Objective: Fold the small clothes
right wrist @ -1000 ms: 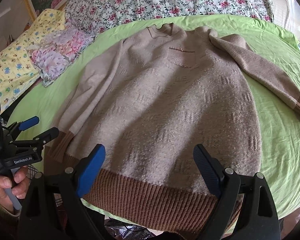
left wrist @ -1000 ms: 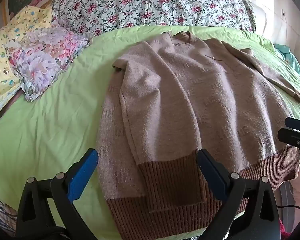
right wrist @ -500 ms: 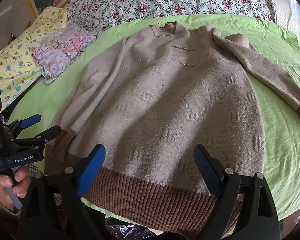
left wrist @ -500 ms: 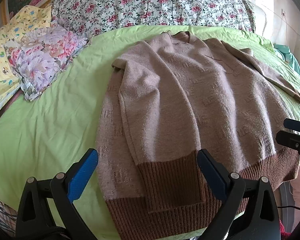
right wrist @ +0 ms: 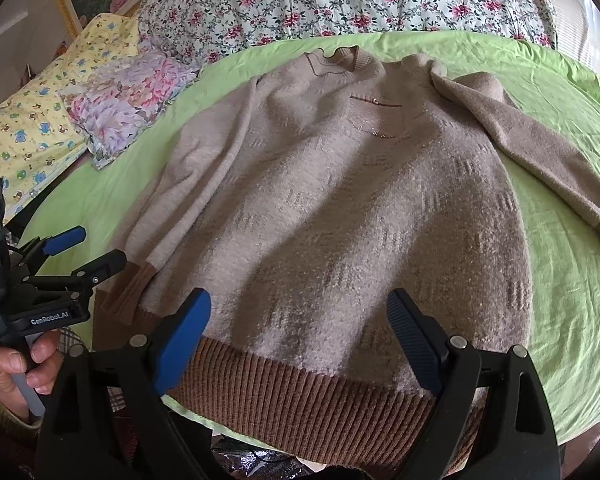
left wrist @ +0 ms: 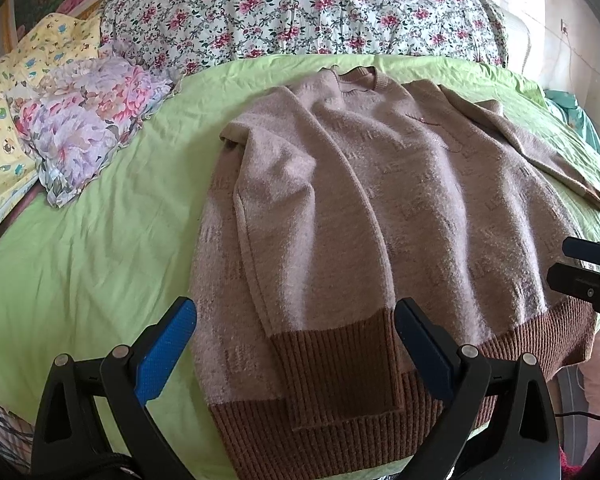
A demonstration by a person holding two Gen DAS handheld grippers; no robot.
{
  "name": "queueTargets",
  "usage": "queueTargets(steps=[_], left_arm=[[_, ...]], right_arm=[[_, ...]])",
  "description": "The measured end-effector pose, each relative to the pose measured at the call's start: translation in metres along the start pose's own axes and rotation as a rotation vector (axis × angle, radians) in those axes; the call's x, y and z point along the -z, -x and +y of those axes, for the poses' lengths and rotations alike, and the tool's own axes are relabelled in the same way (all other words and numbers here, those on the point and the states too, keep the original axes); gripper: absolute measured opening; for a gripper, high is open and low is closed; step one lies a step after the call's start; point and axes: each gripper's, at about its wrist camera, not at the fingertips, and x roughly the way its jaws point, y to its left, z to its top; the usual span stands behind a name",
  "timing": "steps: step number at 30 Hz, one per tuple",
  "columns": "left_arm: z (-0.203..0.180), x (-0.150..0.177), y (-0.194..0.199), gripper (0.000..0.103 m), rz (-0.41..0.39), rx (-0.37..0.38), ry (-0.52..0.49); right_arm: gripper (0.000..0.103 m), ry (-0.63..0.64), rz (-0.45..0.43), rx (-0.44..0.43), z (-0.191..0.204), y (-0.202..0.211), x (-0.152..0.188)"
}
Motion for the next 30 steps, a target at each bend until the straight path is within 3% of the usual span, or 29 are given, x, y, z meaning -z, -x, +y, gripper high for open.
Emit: queueTargets(steps=[21,26,30], left_arm=[[0.003,-0.019,-0.014,0.100,0.068,-0.006,-0.015],[0.011,-0.044,-0.019,0.100,0.050,0.012,-0.020],[0.017,-0.073,-0.027,0.100,0.027,-0.024,-0.050]], right_arm=[[0.090,-0.009,-0.003,-0.045,-0.006,-0.004,-0.022],[0.090,-0.004,-0.012,-0.051,-0.015,-0.005,-0.044],[0.090,-0.009,-0.032,-0.036,-0.030,-0.006,-0.070]])
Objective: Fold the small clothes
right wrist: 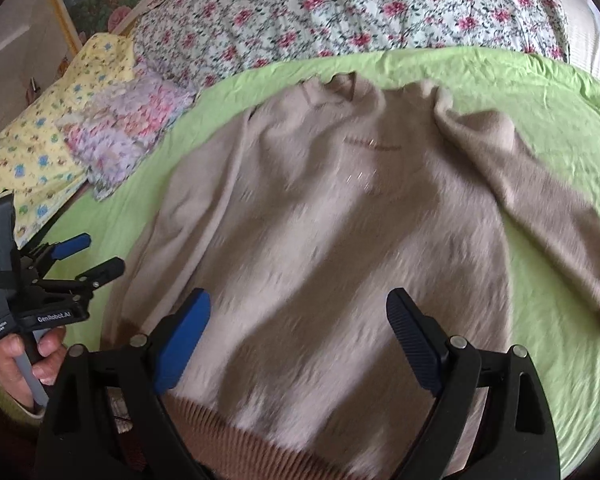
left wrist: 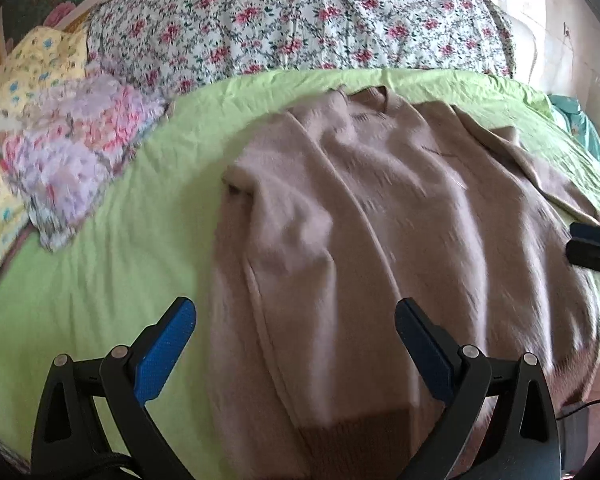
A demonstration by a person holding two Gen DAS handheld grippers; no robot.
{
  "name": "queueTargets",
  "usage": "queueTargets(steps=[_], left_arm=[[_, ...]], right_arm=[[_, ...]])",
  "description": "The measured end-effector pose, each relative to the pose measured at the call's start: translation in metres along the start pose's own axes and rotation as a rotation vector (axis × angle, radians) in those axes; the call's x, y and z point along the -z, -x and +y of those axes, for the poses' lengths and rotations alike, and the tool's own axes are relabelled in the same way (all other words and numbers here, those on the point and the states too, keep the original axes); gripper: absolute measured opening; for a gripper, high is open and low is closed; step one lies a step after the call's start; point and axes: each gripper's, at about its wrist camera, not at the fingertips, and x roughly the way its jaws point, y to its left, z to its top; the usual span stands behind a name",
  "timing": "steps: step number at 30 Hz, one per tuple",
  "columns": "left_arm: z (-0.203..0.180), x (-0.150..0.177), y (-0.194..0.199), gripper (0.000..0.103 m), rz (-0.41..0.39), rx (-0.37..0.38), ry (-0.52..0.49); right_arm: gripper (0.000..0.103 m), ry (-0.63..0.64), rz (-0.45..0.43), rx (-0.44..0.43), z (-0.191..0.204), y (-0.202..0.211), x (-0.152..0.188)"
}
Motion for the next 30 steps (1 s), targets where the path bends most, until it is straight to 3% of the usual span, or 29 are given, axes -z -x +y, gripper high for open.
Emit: queueTargets(steps=[7,13,17,20,24,30], left_arm=[[0.029,-0.075,-0.034,0.100,-0.006,0.011,-0.017],[0.068,-0.145,-0.102,0.100,0.063,0.105,0.062],[0.081,-0.182,-0.143,0.100,0.094,0.187,0.061],[0.090,-0.207,-0.183,0.100,0.130,0.207,0.062],[0.095,-0.230,-0.232,0.100,0.179,0.250,0.074],[0.100,-0.231,-0.307,0.093,0.293,0.280,0.115]], right_arm=[[0.090,-0.011,-0.025,0.011,-0.036,-0.012,-0.064],[0.090,-0.044,-0.019,0.036,-0.075,-0.043,-0.136],[0.090,-0.052,0.002,0.063,-0.099,-0.070,-0.180],[0.090,-0.062,0.017,0.077,-0.121,-0.093,-0.209],[0.090,-0.060,0.038,0.117,-0.145,-0.125,-0.237],[0.090,0.112,0.070,0.203,-0.158,-0.175,-0.269]])
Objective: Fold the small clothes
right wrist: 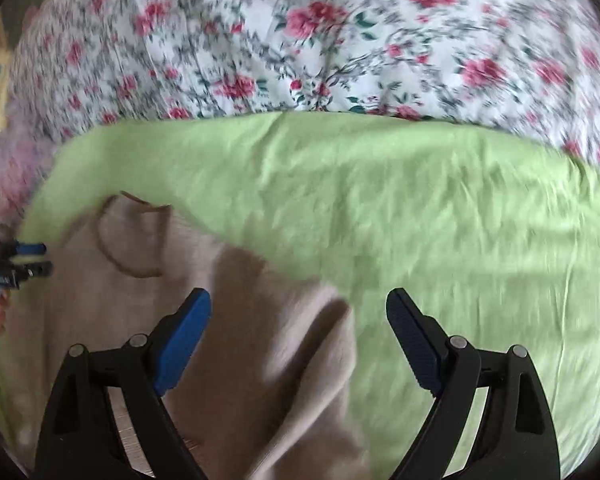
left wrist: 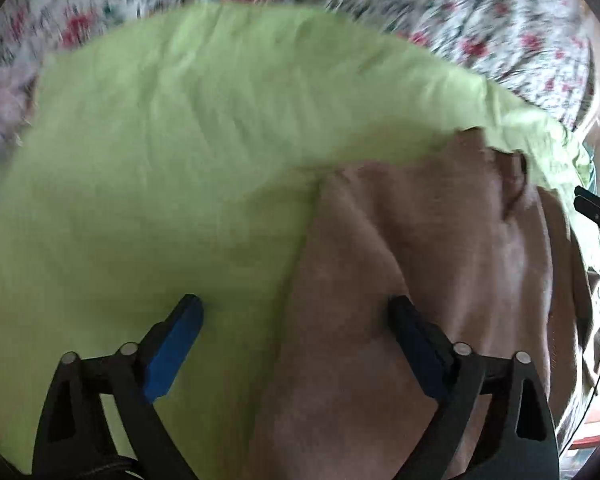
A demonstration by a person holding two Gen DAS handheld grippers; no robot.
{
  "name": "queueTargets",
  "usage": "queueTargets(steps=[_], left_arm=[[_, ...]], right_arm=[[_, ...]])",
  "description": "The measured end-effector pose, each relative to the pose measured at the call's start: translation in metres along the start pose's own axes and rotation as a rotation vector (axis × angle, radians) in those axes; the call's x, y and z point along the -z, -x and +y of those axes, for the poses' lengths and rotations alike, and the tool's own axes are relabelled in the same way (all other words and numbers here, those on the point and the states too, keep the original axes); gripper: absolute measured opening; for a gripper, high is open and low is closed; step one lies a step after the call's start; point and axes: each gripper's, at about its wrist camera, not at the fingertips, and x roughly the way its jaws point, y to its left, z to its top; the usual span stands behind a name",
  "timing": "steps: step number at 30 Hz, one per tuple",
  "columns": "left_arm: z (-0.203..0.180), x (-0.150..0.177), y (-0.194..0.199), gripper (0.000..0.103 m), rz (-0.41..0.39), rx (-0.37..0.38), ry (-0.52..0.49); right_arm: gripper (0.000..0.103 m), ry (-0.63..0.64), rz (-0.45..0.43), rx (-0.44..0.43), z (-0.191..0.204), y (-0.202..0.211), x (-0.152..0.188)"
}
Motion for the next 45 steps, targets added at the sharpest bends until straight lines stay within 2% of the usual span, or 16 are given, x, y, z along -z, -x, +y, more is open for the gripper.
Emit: queueTargets(steps=[3,5,6,7,9,11,17,20,25,29,31,32,35,38,42,45], left_arm=[[-0.003,0.001,-0.007,0.089,-0.031,0.024,-0.014],[-0.010,0.005,-0.011,0.068,-0.029,0.045,-0.051],[-0.017,0.008,-0.012,0.058,-0.034,0.056,-0.084],[-0.022,0.011,-0.013,0.028,-0.034,0.071,-0.115],[-0.036,0.014,-0.012,0.017,-0.055,0.048,-0.178],[-0.045,0.020,-0.007,0.014,-0.098,-0.005,-0.215],[-0.044,0.026,0.048,0.009,-0.221,-0.154,-0.220],[-0.036,0.021,0.034,0.009,-0.193,-0.244,-0.244],[-0.022,0.022,-0.007,0.011,-0.138,-0.293,-0.225],[-0.020,0.026,0.015,0.023,-0.139,-0.258,-0.211],[-0.021,0.037,0.040,0.024,-0.142,-0.263,-0.204],[-0.024,0.048,0.057,0.031,-0.160,-0.255,-0.199],[-0.035,0.094,0.112,0.049,-0.200,-0.152,-0.174],[-0.070,0.149,0.143,0.057,-0.202,-0.024,-0.171],[-0.107,0.203,0.140,0.062,-0.128,0.071,-0.159],[-0.126,0.234,0.121,0.067,-0.055,0.089,-0.153]], right_arm=[[0.090,0.023,0.079,-0.022,-0.004,-0.031,-0.005],[0.085,0.033,0.136,-0.084,-0.001,-0.048,-0.002],[0.069,0.048,0.154,-0.091,0.003,-0.053,0.001],[0.057,0.075,0.160,-0.073,0.009,-0.056,0.005],[0.014,0.101,0.151,-0.012,0.015,-0.055,0.010],[0.014,0.046,0.128,-0.034,0.010,-0.045,0.011],[0.013,-0.040,-0.056,0.085,-0.014,0.012,-0.004],[0.013,-0.028,-0.050,0.157,-0.012,-0.002,-0.009],[0.014,-0.034,0.012,0.228,-0.003,-0.054,0.002],[0.048,-0.087,0.009,0.190,-0.001,-0.034,-0.001],[0.050,-0.127,-0.034,0.150,-0.003,-0.001,0.009],[0.051,-0.138,-0.052,0.134,-0.006,0.016,0.016],[0.054,-0.191,-0.113,0.039,-0.006,0.076,0.057],[0.055,-0.234,-0.131,-0.018,0.001,0.112,0.106],[0.055,-0.286,-0.119,-0.023,-0.004,0.142,0.165],[0.055,-0.289,-0.108,0.040,-0.006,0.168,0.209]])
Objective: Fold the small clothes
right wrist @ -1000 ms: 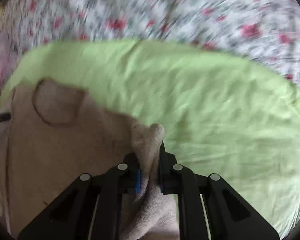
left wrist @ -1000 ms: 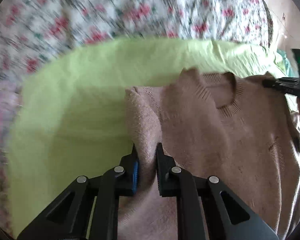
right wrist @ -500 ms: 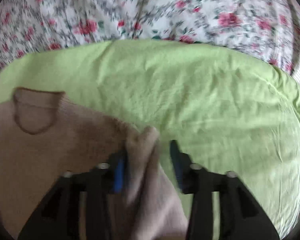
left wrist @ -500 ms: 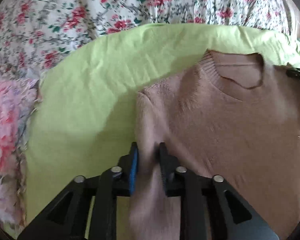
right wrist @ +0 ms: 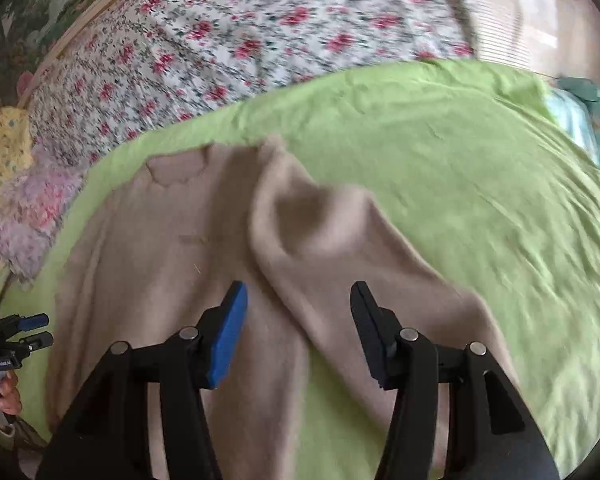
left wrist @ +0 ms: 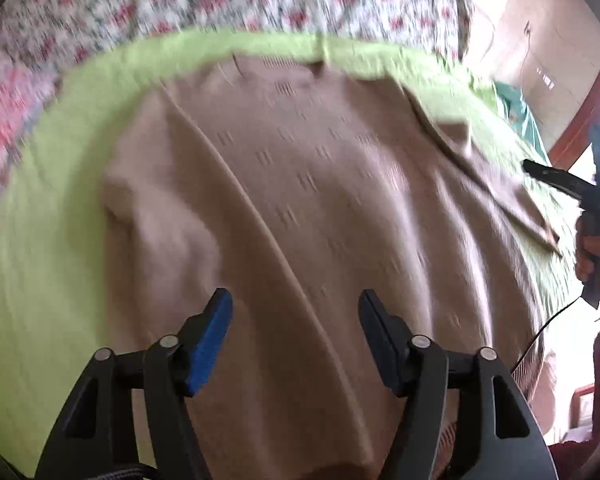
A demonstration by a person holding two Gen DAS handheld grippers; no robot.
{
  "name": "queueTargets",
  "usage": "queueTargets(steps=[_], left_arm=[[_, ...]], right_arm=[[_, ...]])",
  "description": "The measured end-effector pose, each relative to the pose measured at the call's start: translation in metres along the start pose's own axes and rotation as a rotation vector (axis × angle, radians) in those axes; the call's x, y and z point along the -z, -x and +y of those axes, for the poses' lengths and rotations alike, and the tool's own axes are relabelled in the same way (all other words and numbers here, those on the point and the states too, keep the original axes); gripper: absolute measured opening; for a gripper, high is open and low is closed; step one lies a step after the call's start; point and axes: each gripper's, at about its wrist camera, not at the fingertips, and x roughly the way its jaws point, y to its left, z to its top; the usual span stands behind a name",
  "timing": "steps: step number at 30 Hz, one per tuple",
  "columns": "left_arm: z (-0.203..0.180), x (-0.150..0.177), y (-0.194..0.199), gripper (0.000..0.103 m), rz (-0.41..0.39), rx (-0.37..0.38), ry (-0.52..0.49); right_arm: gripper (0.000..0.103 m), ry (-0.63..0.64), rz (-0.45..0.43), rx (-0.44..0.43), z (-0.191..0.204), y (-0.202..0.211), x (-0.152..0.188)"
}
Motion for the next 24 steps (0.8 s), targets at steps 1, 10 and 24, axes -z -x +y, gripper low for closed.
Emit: queueTargets(steps=[1,10,24], left_arm=[[-0.007,0.009,-0.006,0.067,0.026,-0.006,0.001],[0.006,0.046,-0.007,0.003,0.040,-0.111,0.034],[0.176,0.065,0.087,0.005,-0.084,-0.360,0.287]], right_arm=[[0.055,0.007,0.003,0.018,-0.005,0.005,0.008],[0.054,0.244,0.150,0.259,-0.026,-0.015,0.067],[0.004,0.015,0.018,-0.476,0.084,0.030,-0.013]])
